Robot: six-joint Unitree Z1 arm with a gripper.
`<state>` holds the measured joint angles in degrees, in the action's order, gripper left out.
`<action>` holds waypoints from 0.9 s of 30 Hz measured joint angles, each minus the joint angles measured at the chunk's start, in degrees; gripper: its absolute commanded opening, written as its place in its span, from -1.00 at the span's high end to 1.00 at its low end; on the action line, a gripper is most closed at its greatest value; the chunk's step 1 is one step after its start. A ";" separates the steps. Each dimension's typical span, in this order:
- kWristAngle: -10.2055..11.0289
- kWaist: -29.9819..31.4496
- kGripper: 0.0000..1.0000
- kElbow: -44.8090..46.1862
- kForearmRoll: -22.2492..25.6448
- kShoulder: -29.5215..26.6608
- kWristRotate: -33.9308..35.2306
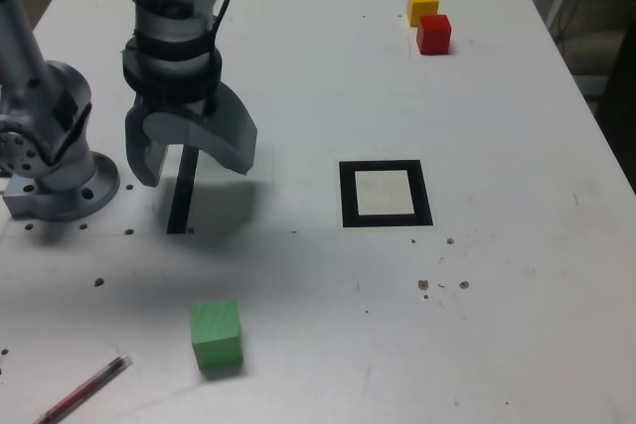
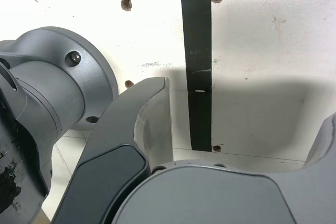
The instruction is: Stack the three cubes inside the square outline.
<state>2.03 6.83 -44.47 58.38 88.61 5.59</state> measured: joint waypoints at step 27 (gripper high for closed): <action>-0.44 -0.26 -0.99 -4.53 4.82 -0.39 0.01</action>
<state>1.59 6.57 -48.99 63.20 88.22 5.60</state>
